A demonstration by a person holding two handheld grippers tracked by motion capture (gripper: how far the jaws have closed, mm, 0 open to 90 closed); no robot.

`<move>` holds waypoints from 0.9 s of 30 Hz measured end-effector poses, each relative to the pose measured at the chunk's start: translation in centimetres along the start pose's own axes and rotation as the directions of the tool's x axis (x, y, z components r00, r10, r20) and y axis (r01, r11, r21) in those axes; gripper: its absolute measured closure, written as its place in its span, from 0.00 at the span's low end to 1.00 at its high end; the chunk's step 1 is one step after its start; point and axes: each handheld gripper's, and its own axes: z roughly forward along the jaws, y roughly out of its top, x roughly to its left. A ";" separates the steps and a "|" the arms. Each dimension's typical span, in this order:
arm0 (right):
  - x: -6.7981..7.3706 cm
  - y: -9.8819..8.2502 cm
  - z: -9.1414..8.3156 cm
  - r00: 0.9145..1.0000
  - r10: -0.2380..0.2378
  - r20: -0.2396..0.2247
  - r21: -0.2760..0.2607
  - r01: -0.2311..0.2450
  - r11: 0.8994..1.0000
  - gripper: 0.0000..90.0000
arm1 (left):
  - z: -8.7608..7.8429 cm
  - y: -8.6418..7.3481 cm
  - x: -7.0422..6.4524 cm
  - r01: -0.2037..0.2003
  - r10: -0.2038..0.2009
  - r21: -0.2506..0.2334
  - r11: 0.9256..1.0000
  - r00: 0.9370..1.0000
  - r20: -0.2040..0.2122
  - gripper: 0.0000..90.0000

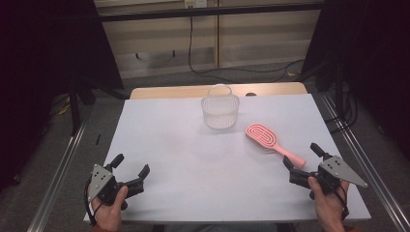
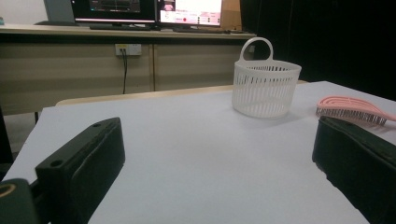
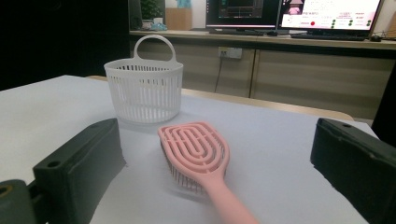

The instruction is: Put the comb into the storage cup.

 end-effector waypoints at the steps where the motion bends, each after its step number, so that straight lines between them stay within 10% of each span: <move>1: 0.0 0.0 0.0 1.000 0.006 -0.002 0.003 -0.006 1.000 0.02 | 0.0 0.0 0.1 -0.008 0.008 0.004 1.000 1.000 -0.003 0.03; 27: 0.4 0.3 0.7 0.998 0.023 -0.066 -0.007 -0.024 1.000 0.00 | -0.2 -0.1 0.4 0.022 -0.022 0.008 1.000 0.999 -0.023 0.03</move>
